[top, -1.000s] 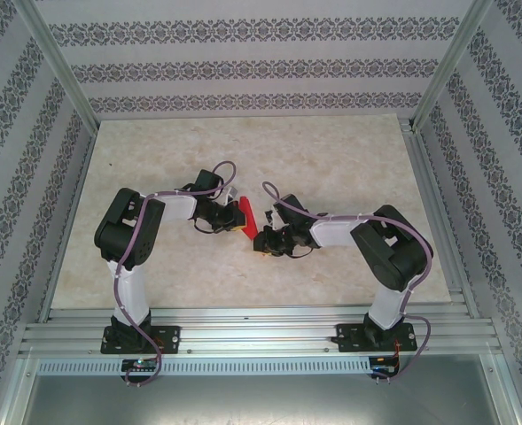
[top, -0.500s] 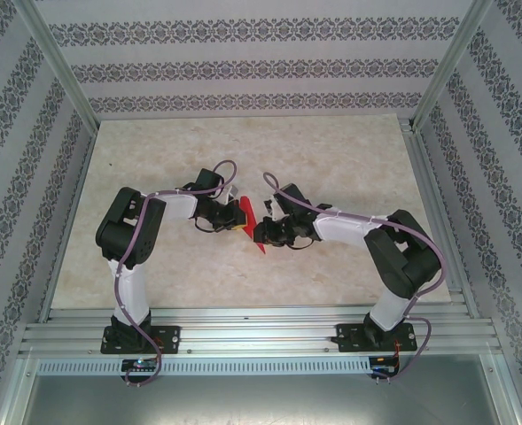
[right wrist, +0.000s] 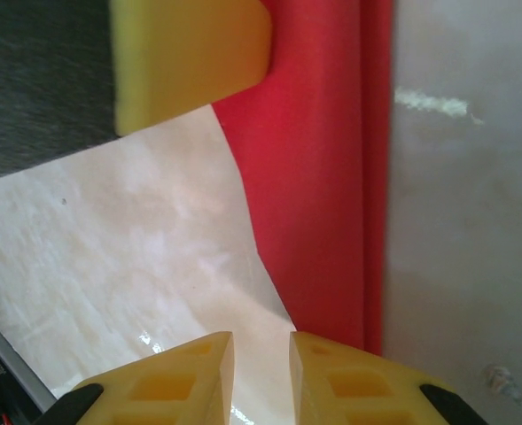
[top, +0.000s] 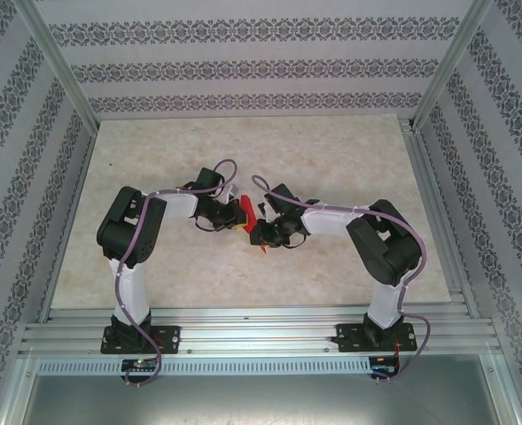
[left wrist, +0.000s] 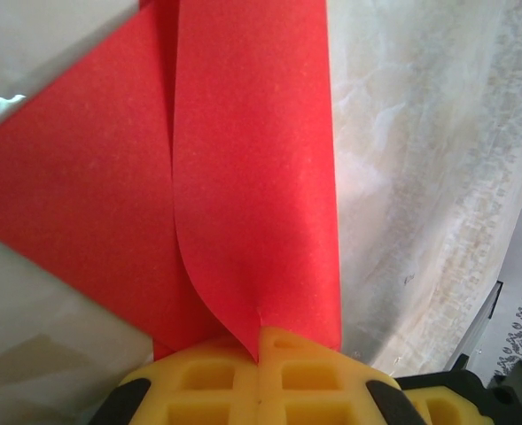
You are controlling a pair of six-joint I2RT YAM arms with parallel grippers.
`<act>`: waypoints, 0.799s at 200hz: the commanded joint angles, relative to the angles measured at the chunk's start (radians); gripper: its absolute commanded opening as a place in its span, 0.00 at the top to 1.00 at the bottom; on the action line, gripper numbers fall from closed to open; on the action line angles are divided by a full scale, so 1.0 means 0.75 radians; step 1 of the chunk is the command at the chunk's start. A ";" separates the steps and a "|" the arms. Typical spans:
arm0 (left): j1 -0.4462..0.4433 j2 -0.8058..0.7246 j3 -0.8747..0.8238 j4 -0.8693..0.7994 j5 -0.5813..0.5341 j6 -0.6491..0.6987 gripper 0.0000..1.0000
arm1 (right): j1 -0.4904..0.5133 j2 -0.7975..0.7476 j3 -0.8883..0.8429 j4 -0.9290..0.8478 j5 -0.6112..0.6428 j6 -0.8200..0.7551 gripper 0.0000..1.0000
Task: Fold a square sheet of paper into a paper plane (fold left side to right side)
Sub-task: Fold the wing for the fifth time at the center of the table.
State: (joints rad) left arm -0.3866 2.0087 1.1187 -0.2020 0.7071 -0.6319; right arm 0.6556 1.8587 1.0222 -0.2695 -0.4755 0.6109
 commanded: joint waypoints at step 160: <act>0.121 -0.271 0.071 -0.297 -0.241 0.168 0.81 | -0.096 0.168 -0.151 0.025 -0.027 0.069 0.78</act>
State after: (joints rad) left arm -0.3092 1.9072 1.1347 -0.3500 0.5938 -0.5583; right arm 0.5865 1.8935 0.9474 -0.1204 -0.6342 0.6861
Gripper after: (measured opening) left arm 0.187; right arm 0.223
